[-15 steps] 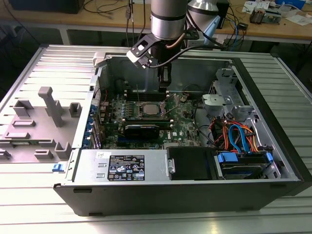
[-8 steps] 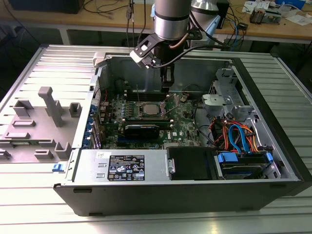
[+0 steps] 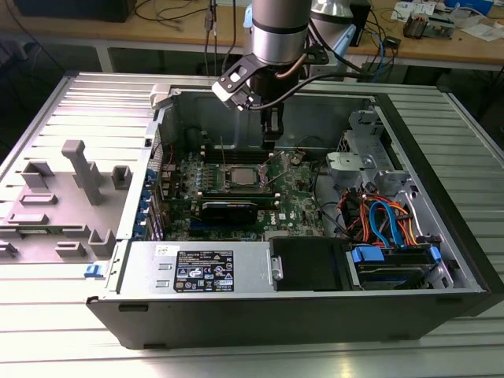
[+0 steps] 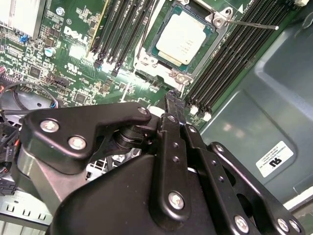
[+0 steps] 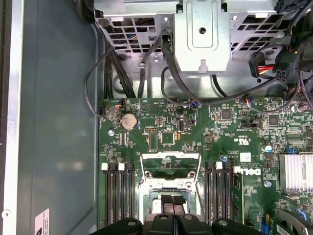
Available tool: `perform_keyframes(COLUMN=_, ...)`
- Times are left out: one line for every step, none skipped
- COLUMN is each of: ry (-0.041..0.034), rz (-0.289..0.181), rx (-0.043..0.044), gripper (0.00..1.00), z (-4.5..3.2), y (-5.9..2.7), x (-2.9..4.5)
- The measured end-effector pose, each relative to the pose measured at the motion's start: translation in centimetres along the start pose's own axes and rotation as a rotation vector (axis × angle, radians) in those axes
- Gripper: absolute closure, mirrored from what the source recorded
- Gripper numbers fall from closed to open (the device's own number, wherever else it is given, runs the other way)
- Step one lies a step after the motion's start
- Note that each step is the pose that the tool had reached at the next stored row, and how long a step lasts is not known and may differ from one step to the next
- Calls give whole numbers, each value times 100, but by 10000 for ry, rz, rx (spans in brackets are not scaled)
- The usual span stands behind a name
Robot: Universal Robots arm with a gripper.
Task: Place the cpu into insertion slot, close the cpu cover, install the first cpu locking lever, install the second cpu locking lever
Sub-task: 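Close the cpu cover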
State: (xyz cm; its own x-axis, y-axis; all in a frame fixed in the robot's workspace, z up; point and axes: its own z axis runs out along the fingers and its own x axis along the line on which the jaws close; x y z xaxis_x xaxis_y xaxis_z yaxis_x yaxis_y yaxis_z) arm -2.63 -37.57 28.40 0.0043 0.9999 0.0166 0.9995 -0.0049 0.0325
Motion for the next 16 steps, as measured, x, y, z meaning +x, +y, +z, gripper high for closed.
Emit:
perform_keyframes(ry=0, rz=-1, rx=0, gripper=89, z=0, y=4, x=0)
perform_keyframes(ry=0, rz=-1, rx=0, gripper=89, z=0, y=9, x=0)
perform_keyframes(ry=0, rz=1, rx=0, gripper=89, z=0, y=12, x=0)
perform_keyframes(ry=0, rz=-1, rx=0, gripper=89, z=1, y=14, x=0)
perform_keyframes(ry=0, rz=-1, rx=1, gripper=89, z=1, y=15, x=0)
perform_keyframes(ry=0, rz=0, rx=0, gripper=89, z=1, y=16, x=0)
perform_keyframes(ry=0, rz=-1, rx=0, gripper=89, z=1, y=18, x=0)
perform_keyframes(ry=0, rz=-1, rx=0, gripper=89, z=1, y=19, x=0)
perform_keyframes(ry=0, rz=-1, rx=0, gripper=89, z=1, y=20, x=0)
perform_keyframes(ry=0, rz=-2, rx=1, gripper=89, z=1, y=24, x=0)
perform_keyframes(ry=0, rz=-1, rx=0, gripper=89, z=1, y=27, x=0)
perform_keyframes(ry=0, rz=-1, rx=0, gripper=89, z=1, y=32, x=0)
perform_keyframes(ry=0, rz=-1, rx=0, gripper=89, z=1, y=37, x=0)
perform_keyframes(ry=0, rz=-1, rx=1, gripper=89, z=1, y=40, x=0)
perform_keyframes(ry=0, rz=-1, rx=0, gripper=89, z=2, y=46, x=0)
perform_keyframes(ry=0, rz=-1, rx=0, gripper=89, z=2, y=52, x=0)
